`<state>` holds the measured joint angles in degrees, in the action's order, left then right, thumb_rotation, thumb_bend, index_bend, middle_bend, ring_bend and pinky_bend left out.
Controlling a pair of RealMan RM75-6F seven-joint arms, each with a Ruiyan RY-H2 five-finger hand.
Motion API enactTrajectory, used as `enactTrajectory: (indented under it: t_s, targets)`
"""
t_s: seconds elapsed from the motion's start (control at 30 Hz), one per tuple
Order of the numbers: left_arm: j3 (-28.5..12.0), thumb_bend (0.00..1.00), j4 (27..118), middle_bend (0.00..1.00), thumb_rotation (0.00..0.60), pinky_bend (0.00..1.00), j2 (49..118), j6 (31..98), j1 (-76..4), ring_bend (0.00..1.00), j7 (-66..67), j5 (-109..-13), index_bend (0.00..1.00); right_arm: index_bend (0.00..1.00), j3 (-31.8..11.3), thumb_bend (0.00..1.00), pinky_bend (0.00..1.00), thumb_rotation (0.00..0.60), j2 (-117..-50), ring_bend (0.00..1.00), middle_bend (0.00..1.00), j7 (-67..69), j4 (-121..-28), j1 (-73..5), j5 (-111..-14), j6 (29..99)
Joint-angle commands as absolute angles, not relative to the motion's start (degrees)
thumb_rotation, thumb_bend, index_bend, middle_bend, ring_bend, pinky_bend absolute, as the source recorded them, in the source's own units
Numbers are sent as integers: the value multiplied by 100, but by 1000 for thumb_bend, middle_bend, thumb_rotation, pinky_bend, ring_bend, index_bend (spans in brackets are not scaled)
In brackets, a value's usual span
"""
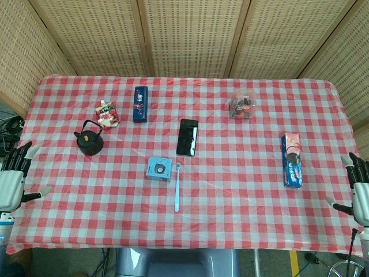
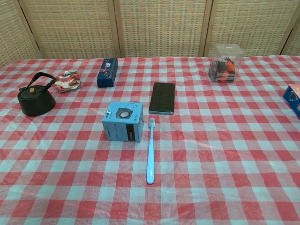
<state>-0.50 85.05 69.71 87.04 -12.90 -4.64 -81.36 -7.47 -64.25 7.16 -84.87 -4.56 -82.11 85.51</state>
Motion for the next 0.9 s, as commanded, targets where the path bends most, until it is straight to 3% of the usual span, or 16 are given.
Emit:
enactTrajectory:
  t_s: [0.03,0.27,0.63,0.9]
  targets:
    - [-74,0,8511,0,600,0,6989,8649,-1301,0,-436,-8180,0,24,-749,0,0,600,-6420,0,0,731,-8486,-449,-8210,8562]
    - [-204,0,8894,0,600,0,7060,8128,-1833,0,-17,-8684,0,23,-749,0,0,600,-6411,0,0,773,-8455,-437,-8193,8555]
    - [-636,0,9131,0,600,2,7765,6436,-3168,0,837,-8680,0,23,-786,0,0,600,-6407,0,0,749,-8449,-453,-8097,8491]
    - [-913,0,8286,19,600,192,8974,5697,-3872,85,1419,-8228,112,23,-830,0,0,600,-6443,0,0,792,-8311,-473,-7916,8346]
